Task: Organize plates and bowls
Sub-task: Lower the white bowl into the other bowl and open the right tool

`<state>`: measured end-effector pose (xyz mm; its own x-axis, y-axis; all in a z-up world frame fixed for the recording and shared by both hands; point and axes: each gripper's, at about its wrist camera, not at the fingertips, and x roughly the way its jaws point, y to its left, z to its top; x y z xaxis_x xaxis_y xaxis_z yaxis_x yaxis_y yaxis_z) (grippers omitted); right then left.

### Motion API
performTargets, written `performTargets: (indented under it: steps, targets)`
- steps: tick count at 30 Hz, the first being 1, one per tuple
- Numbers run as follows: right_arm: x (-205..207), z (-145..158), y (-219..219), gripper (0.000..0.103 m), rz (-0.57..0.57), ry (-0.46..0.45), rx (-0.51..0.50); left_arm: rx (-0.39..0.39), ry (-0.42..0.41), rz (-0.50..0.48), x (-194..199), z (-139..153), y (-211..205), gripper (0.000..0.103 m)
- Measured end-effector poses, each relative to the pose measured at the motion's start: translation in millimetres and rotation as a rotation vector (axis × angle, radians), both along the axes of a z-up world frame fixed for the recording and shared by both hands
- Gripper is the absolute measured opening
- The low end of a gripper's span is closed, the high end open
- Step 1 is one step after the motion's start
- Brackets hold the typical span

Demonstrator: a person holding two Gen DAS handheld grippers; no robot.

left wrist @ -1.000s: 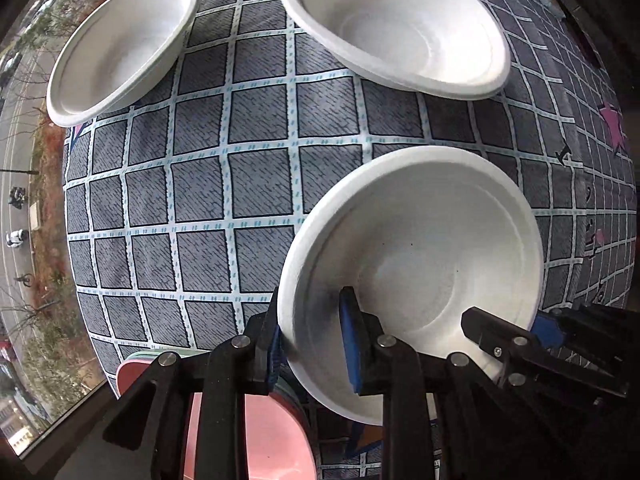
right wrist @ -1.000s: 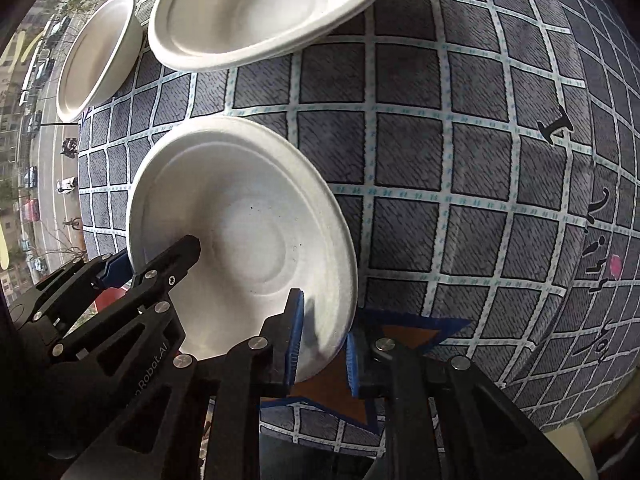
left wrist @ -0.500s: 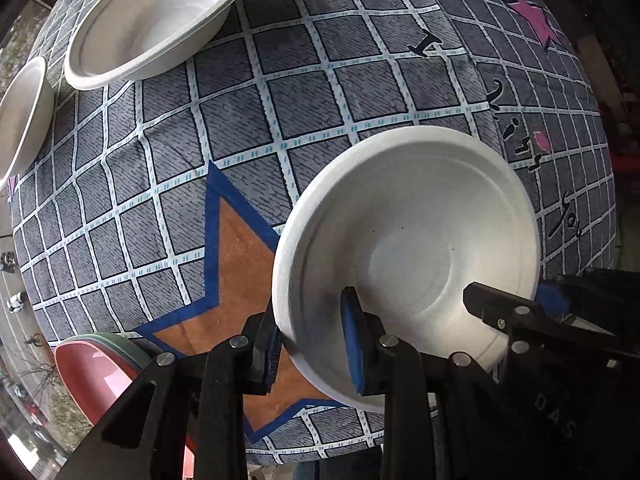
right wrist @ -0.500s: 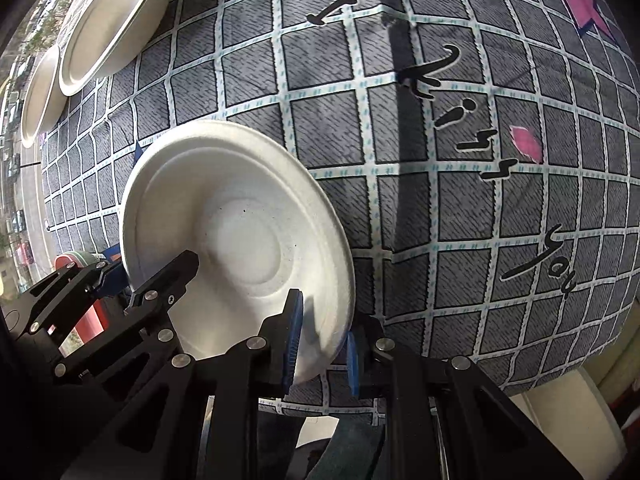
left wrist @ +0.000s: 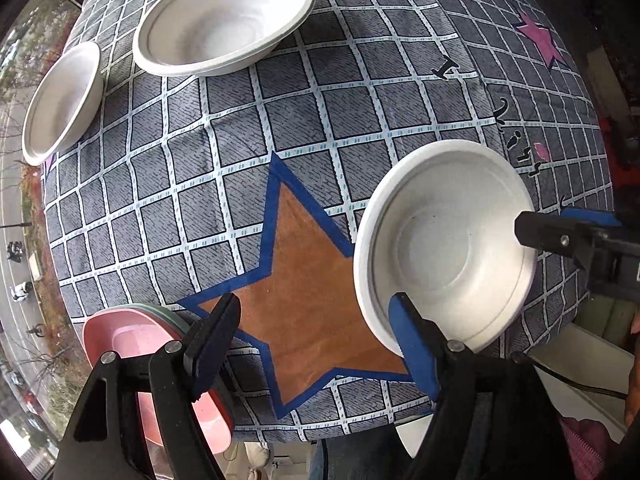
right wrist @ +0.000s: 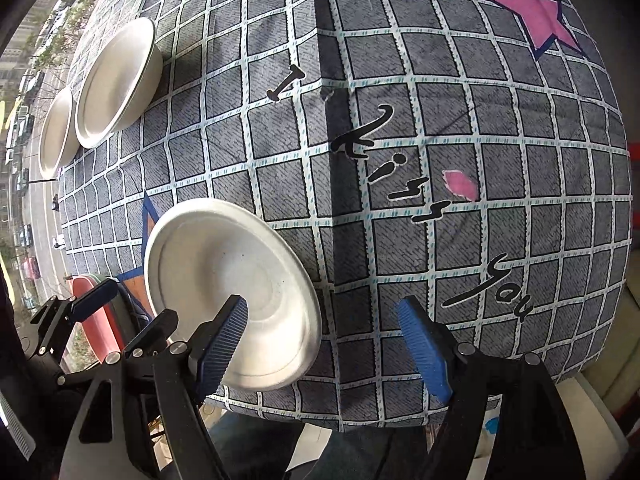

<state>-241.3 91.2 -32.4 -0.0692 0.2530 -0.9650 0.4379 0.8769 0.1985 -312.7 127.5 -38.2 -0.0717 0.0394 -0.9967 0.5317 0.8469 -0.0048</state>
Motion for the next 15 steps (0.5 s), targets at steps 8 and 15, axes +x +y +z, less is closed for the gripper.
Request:
performTargets:
  steps: [8,15]
  targets:
    - [18.4,28.4,-72.6,0.079,-0.027,-0.016,-0.021,-0.023,-0.083,0.161,37.7,29.4,26.8,0.08]
    - [77.8,51.4,-94.8,0.079,0.047,-0.053,-0.056,-0.041,-0.17,0.323,90.6,57.7,46.7,0.08]
